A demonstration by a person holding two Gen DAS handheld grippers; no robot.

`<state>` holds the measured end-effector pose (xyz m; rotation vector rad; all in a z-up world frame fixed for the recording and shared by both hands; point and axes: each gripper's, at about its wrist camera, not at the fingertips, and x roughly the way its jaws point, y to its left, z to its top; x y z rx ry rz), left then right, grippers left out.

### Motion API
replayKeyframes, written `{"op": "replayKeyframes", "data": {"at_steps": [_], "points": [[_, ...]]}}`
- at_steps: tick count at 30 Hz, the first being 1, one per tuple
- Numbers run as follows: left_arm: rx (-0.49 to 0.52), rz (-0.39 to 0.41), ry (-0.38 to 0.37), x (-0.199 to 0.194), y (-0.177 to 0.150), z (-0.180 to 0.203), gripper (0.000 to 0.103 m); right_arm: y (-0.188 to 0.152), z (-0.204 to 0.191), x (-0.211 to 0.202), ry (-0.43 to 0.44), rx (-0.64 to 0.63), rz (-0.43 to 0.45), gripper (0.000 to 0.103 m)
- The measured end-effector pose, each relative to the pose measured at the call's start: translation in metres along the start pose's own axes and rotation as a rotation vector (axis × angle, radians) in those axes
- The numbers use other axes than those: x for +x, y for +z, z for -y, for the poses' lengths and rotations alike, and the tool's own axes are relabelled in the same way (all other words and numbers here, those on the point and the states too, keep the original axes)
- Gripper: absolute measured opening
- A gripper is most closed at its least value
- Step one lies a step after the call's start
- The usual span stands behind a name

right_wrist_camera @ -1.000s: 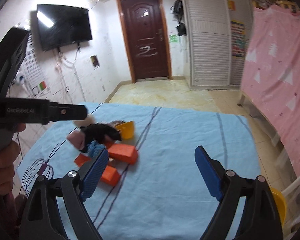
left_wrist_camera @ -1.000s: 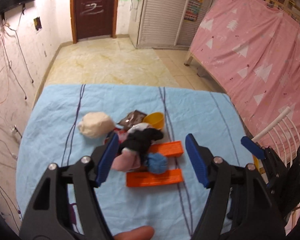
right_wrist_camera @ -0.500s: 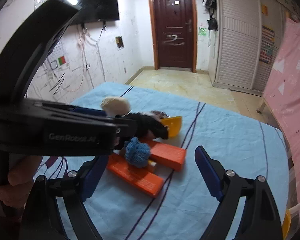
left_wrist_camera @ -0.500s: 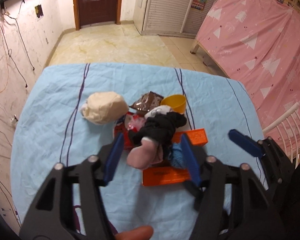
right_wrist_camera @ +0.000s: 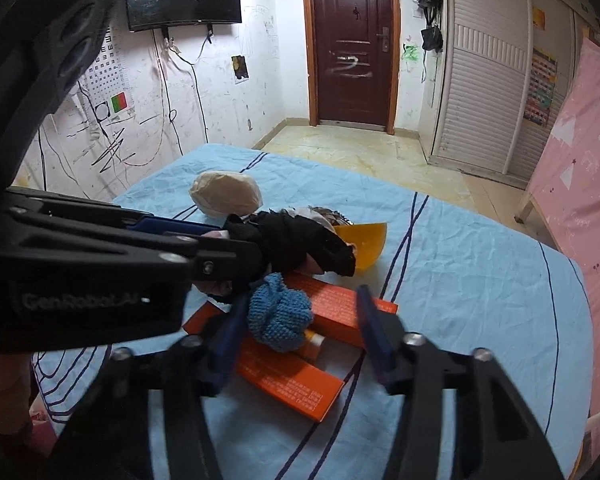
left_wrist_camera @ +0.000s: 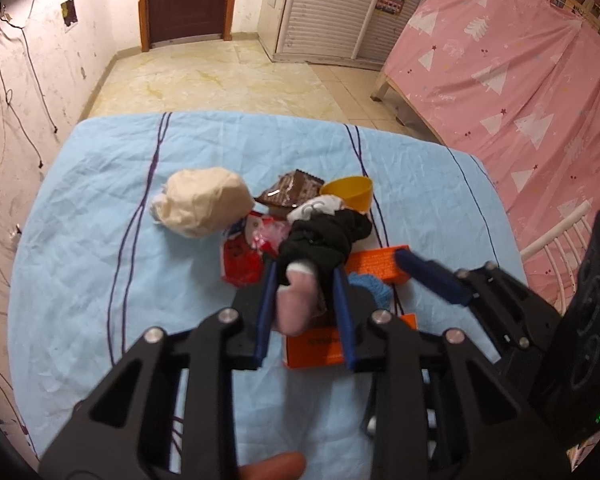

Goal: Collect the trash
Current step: 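Grasp the black-and-pink plush toy with the left tool while the right tool grasps the blue knitted ball, then carry the plush toy and blue ball to the yellow bin and open both tools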

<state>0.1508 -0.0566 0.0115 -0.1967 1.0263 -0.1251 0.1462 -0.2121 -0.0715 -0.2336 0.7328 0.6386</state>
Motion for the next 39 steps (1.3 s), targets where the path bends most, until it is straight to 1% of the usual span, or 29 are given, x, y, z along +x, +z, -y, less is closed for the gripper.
{"op": "replayKeyframes", "data": {"at_steps": [1,2,3,9,21,27,31,39], "points": [[-0.002,-0.001,-0.003,0.0,0.0,-0.001,0.026,0.0,0.0,0.001,0.005,-0.003,-0.005,0.029],[-0.005,-0.002,-0.006,0.001,0.0,-0.001,0.026,-0.001,-0.001,0.002,0.011,-0.009,-0.007,0.024],[-0.006,-0.002,-0.008,0.001,0.0,-0.001,0.026,0.0,-0.002,0.002,0.016,-0.013,-0.009,0.023],[-0.012,0.003,-0.017,-0.004,-0.001,0.0,0.026,-0.002,0.002,-0.008,0.011,0.009,0.016,0.022],[0.051,0.066,-0.013,-0.03,-0.003,0.024,0.026,-0.001,0.033,-0.047,-0.028,0.082,0.098,0.022],[0.088,0.086,-0.018,-0.04,-0.003,0.044,0.026,-0.002,0.051,-0.072,-0.056,0.108,0.147,0.022],[0.127,0.093,-0.025,-0.043,-0.003,0.066,0.026,-0.006,0.067,-0.094,-0.085,0.14,0.188,0.022],[0.218,0.111,-0.061,-0.05,-0.002,0.116,0.026,-0.025,0.12,-0.144,-0.144,0.257,0.287,0.022]]}}
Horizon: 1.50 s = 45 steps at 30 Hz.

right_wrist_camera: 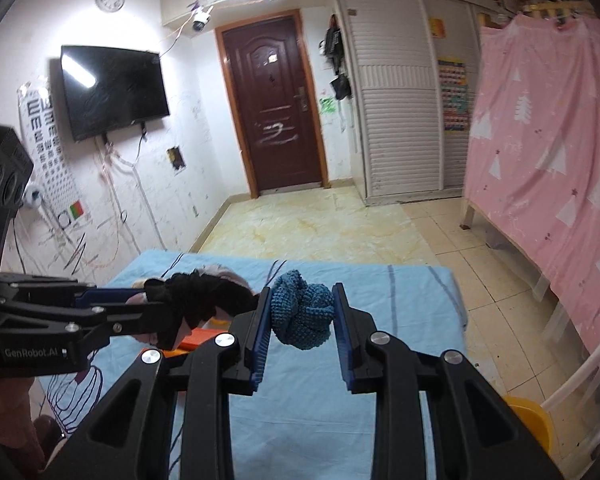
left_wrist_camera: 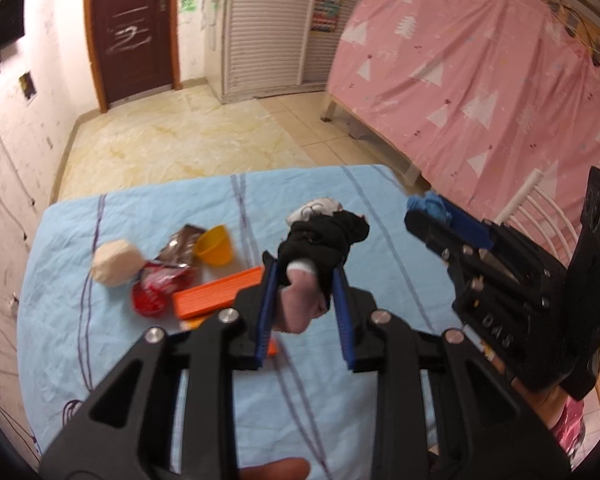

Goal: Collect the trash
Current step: 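Carry the plush toy and blue ball to the yellow bin and open both tools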

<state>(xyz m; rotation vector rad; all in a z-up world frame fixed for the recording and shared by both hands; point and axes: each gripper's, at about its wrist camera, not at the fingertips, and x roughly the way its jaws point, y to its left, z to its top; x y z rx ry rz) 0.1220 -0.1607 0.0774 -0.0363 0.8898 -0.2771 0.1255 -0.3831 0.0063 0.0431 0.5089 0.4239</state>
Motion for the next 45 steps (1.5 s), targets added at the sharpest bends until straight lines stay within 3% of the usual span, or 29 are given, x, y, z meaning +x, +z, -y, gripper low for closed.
{"op": "replayKeyframes", "data": {"at_steps": [20,28,35,37,39,40,45], "points": [[0.233,-0.039,-0.122,0.022,0.007,0.149,0.026,-0.02,0.144,-0.108,-0.175,0.248,0.184,0.022],[0.281,-0.081,-0.132,0.041,0.002,0.18,0.026,-0.027,0.168,-0.127,-0.204,0.292,0.213,0.022],[0.268,-0.142,-0.206,0.065,0.0,0.203,0.026,-0.034,0.182,-0.141,-0.227,0.323,0.233,0.022],[0.27,-0.168,-0.216,0.073,-0.005,0.21,0.029,-0.035,0.182,-0.142,-0.231,0.323,0.233,0.022],[0.266,-0.184,-0.219,0.08,-0.008,0.214,0.05,-0.036,0.183,-0.142,-0.242,0.319,0.226,0.022],[0.264,-0.188,-0.219,0.081,-0.009,0.214,0.052,-0.037,0.184,-0.141,-0.255,0.318,0.219,0.022],[0.246,-0.175,-0.196,0.079,-0.009,0.207,0.053,-0.042,0.185,-0.133,-0.34,0.302,0.146,0.023]]}}
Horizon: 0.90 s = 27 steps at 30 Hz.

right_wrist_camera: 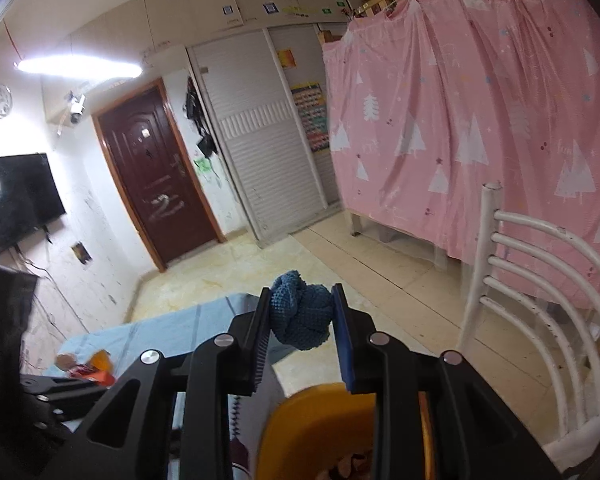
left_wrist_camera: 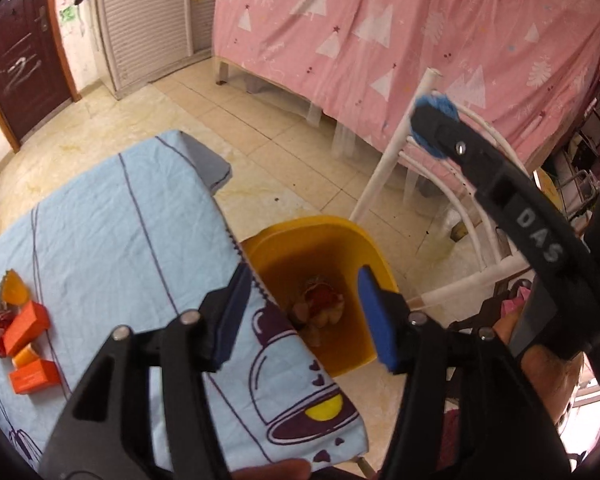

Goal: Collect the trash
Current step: 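Carry the plush toy and blue ball to the yellow bin and open both tools, then move both tools back over the orange boxes and cream ball on the bed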

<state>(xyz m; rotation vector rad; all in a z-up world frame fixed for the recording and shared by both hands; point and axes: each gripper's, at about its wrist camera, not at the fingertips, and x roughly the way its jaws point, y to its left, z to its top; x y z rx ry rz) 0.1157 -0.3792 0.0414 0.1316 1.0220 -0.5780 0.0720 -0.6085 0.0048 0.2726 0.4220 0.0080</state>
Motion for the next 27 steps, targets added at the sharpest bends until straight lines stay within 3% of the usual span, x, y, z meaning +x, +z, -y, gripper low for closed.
{"op": "replayKeyframes", "data": {"at_steps": [4,9,18,23,27], "points": [[-0.021,0.022,0.013,-0.009,0.001,-0.008,0.053,-0.003,-0.003,0.009,-0.032,-0.008,-0.038,0.027],[-0.042,0.033,0.012,-0.018,0.002,-0.017,0.055,-0.004,-0.01,0.008,-0.034,-0.022,-0.022,0.06],[-0.071,0.076,0.041,-0.039,-0.001,-0.038,0.055,-0.002,-0.034,0.018,0.011,-0.066,-0.027,0.061],[-0.118,0.121,0.104,-0.061,-0.004,-0.072,0.056,-0.001,-0.062,0.031,0.042,-0.113,-0.041,0.066],[-0.169,0.149,0.174,-0.08,-0.01,-0.11,0.062,-0.005,-0.101,0.044,0.087,-0.186,-0.065,0.07]]}}
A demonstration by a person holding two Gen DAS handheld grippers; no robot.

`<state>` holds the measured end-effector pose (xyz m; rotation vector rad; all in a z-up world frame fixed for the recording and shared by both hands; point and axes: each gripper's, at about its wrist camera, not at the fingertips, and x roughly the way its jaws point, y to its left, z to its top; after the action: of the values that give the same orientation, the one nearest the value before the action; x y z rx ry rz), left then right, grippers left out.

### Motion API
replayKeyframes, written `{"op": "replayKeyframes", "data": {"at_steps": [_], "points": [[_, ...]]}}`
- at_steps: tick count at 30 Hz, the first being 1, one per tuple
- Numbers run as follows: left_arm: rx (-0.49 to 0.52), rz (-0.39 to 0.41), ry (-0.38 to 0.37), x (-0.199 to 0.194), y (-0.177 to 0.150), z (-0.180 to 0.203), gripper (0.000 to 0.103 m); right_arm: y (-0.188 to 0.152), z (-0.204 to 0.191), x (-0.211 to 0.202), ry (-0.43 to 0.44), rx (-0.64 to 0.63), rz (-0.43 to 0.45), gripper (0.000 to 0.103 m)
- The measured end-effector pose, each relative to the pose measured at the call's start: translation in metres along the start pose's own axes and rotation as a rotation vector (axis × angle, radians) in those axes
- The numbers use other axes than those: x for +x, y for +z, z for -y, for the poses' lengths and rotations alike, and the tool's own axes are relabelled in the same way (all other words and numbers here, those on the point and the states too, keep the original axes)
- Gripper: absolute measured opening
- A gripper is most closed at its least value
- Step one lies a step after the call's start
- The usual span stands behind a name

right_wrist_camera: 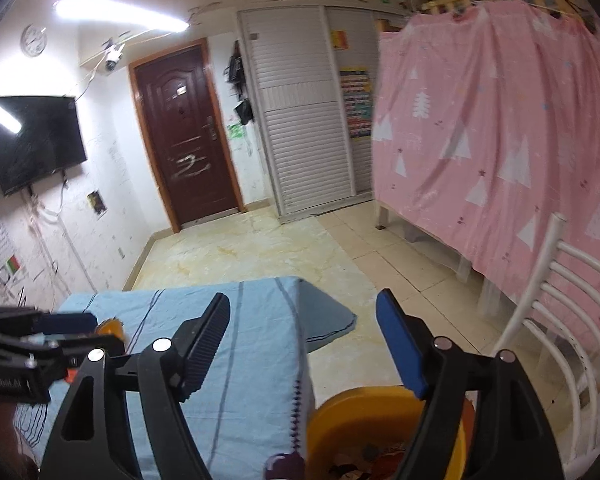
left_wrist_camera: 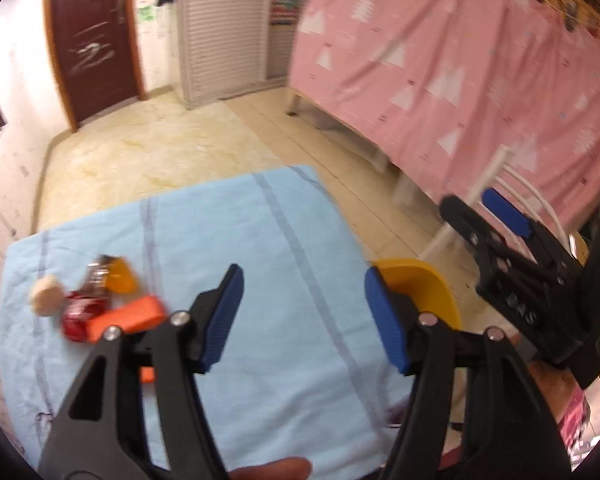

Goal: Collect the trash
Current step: 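Move both tools back over the orange boxes and cream ball on the bed, then grasp the cream ball with the left tool while the right tool grasps an orange box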

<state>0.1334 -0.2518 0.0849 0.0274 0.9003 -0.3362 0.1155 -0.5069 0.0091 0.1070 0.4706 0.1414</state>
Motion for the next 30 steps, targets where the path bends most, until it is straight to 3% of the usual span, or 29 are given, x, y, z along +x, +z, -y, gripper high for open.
{"op": "replayKeyframes", "data": {"at_steps": [11,20,30], "points": [[-0.169,0.037,0.165,-0.031,0.0,-0.122,0.063,0.0,-0.097,0.031,0.136,-0.163,-0.055,0.075],[-0.238,0.039,0.248,-0.041,-0.007,-0.175,0.069,-0.009,-0.156,0.05,0.252,-0.244,-0.097,0.077],[-0.302,-0.004,0.277,-0.027,-0.02,-0.217,0.069,-0.035,-0.203,0.067,0.329,-0.348,-0.175,0.077]]}}
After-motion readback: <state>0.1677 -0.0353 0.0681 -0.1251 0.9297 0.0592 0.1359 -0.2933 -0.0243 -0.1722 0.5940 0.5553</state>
